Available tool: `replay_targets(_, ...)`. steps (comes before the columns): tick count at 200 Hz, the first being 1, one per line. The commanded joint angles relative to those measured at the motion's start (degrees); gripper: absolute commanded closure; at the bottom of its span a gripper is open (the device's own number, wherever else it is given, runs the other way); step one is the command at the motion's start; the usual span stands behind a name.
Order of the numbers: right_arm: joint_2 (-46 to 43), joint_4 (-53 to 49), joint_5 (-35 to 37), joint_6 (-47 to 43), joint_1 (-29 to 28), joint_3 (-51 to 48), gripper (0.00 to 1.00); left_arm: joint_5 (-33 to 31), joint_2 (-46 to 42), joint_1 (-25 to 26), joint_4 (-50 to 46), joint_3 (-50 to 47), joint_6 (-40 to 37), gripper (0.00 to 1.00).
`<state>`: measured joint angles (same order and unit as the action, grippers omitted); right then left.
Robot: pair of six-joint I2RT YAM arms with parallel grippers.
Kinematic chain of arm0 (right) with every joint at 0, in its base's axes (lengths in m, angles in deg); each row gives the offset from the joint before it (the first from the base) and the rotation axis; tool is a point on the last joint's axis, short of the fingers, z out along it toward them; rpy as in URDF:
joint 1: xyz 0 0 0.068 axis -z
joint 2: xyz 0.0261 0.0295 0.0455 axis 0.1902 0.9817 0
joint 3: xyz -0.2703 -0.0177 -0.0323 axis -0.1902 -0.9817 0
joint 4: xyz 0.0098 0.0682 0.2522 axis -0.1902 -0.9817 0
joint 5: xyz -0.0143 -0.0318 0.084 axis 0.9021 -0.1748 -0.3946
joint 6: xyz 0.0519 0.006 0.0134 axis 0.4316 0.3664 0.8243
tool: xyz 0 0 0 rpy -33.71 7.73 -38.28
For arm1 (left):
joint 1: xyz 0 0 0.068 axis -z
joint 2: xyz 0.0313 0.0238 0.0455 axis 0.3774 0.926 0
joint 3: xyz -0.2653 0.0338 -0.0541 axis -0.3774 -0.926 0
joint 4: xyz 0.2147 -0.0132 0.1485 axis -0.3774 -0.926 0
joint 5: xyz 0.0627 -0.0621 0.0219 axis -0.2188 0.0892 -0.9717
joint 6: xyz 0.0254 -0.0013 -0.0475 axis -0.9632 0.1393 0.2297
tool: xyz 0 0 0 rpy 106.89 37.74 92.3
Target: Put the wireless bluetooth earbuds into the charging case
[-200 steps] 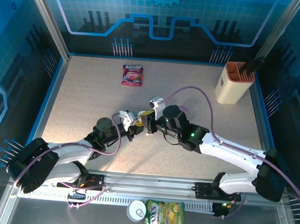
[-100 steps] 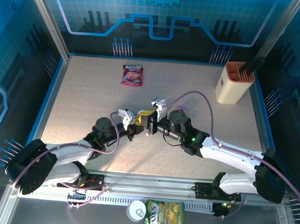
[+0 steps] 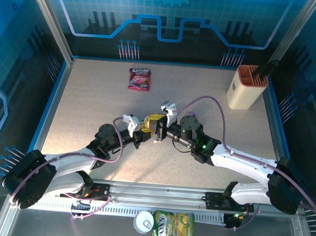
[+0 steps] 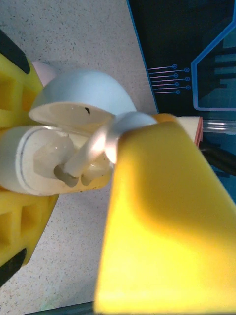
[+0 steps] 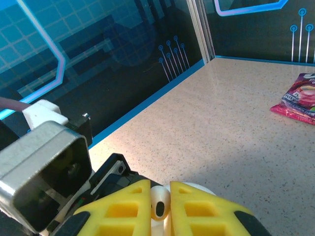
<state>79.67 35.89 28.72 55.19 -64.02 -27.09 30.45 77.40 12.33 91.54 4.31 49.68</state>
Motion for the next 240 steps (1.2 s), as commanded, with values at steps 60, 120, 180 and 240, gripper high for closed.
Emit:
replay_targets(60,0.3,4.4,-0.4,-0.4,1.1,-2.2,0.87,0.7,-1.7,0.2,0.5,2.1,4.5,0.91)
replay_targets(120,-0.4,3.4,-0.2,-0.8,1.2,-2.9,0.87,-1.7,-2.6,0.2,-0.1,2.2,6.1,0.91)
replay_targets(180,-1.1,2.0,0.1,-0.8,0.7,-3.9,0.87,-4.0,-4.4,0.1,-3.4,2.7,5.8,0.91)
replay_targets(240,-0.1,-0.6,-0.1,-2.2,-0.4,-2.7,0.86,-4.5,-4.5,0.1,-5.2,3.7,5.0,0.91)
